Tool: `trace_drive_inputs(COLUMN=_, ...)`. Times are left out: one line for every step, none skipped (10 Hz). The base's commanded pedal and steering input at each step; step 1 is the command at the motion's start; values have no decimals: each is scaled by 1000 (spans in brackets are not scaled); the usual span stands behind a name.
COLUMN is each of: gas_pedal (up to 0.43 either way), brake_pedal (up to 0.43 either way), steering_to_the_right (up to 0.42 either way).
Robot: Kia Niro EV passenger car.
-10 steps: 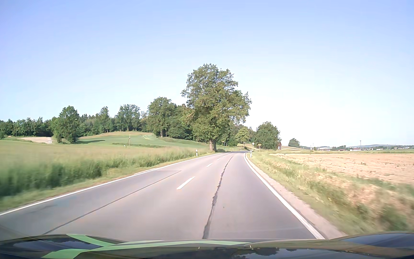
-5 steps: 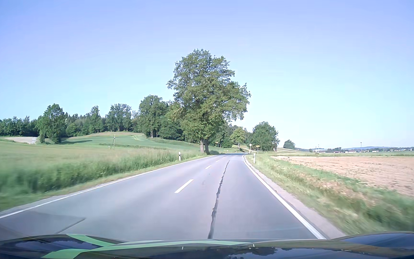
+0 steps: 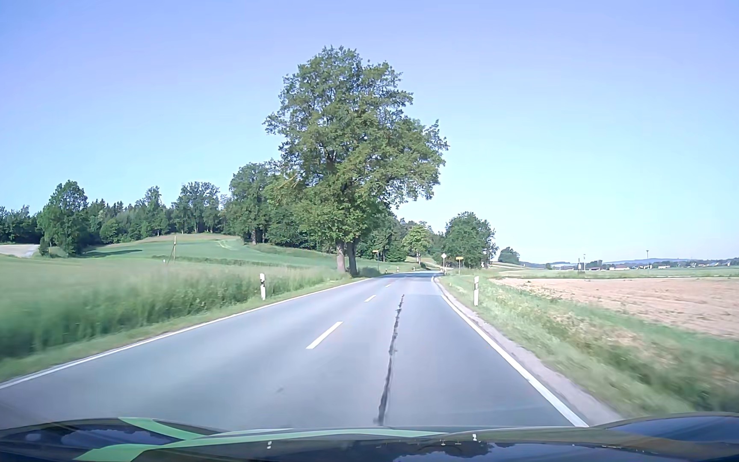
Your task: Follow the waypoints while adhering to traffic rules and regulations
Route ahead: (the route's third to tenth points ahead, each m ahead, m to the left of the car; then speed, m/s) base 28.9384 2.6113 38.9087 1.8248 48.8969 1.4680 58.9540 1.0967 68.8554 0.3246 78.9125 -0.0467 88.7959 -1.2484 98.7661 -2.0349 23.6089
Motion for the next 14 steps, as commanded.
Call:
trace_drive_inputs(gas_pedal=197, brake_pedal=0, steering_to_the_right=8)
trace_drive_inputs(gas_pedal=177, brake_pedal=0, steering_to_the_right=8)
trace_drive_inputs(gas_pedal=177, brake_pedal=0, steering_to_the_right=8)
trace_drive_inputs(gas_pedal=177, brake_pedal=0, steering_to_the_right=8)
trace_drive_inputs(gas_pedal=197, brake_pedal=0, steering_to_the_right=8)
trace_drive_inputs(gas_pedal=220, brake_pedal=0, steering_to_the_right=8)
trace_drive_inputs(gas_pedal=228, brake_pedal=0, steering_to_the_right=8)
trace_drive_inputs(gas_pedal=240, brake_pedal=0, steering_to_the_right=8)
trace_drive_inputs(gas_pedal=240, brake_pedal=0, steering_to_the_right=8)
trace_drive_inputs(gas_pedal=240, brake_pedal=0, steering_to_the_right=8)
trace_drive_inputs(gas_pedal=240, brake_pedal=0, steering_to_the_right=8)
trace_drive_inputs(gas_pedal=169, brake_pedal=0, steering_to_the_right=8)
trace_drive_inputs(gas_pedal=150, brake_pedal=0, steering_to_the_right=7)
trace_drive_inputs(gas_pedal=150, brake_pedal=0, steering_to_the_right=8)
